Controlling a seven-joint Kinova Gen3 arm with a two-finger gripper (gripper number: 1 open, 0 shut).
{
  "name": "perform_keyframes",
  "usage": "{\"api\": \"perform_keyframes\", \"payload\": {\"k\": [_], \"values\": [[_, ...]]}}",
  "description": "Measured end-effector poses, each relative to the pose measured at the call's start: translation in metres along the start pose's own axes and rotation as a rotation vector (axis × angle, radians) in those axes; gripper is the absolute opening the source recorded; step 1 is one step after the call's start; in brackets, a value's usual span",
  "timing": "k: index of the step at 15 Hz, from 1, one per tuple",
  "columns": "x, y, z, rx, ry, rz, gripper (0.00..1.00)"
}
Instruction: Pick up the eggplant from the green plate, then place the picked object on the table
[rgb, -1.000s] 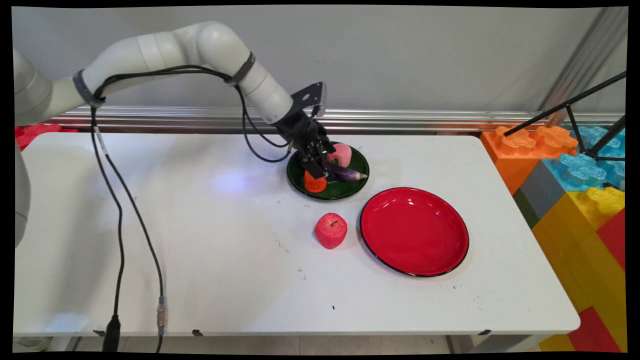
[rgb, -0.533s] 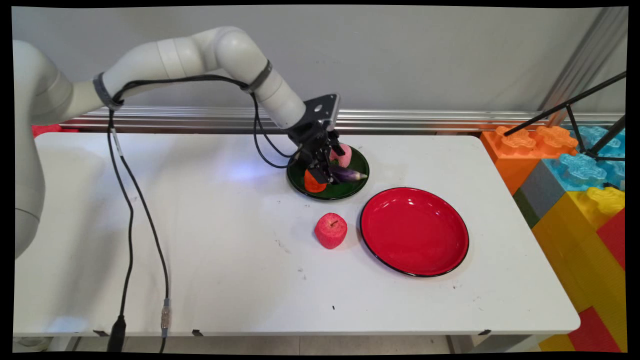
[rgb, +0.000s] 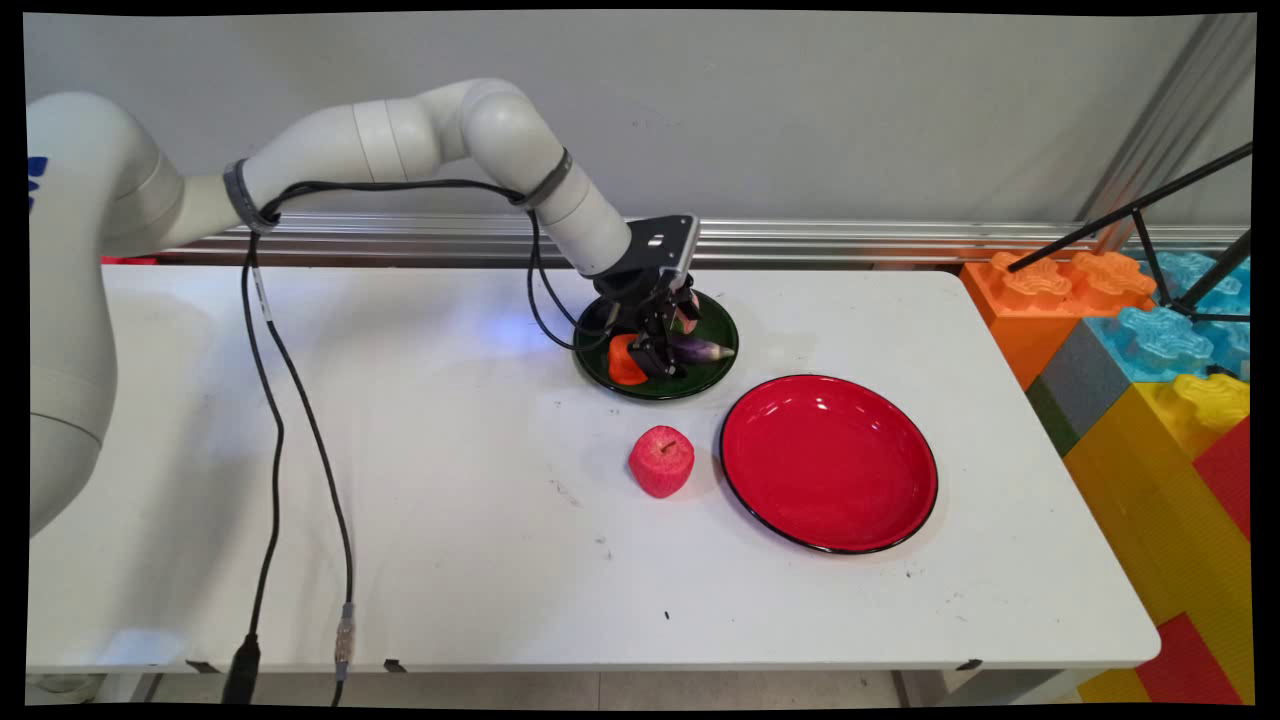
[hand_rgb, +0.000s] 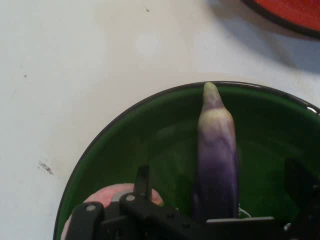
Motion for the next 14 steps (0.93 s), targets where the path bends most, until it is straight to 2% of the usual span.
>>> {"api": "perform_keyframes", "payload": {"k": [4,5,14], "values": [[0.001,0.000,0.009,0.009,-0.007,0.025,1.00],[0.002,-0.001,0.010,0.011,-0.006,0.030,0.00],[0.007,0.000,0.010,0.025,-0.002,0.040,0.00]]}}
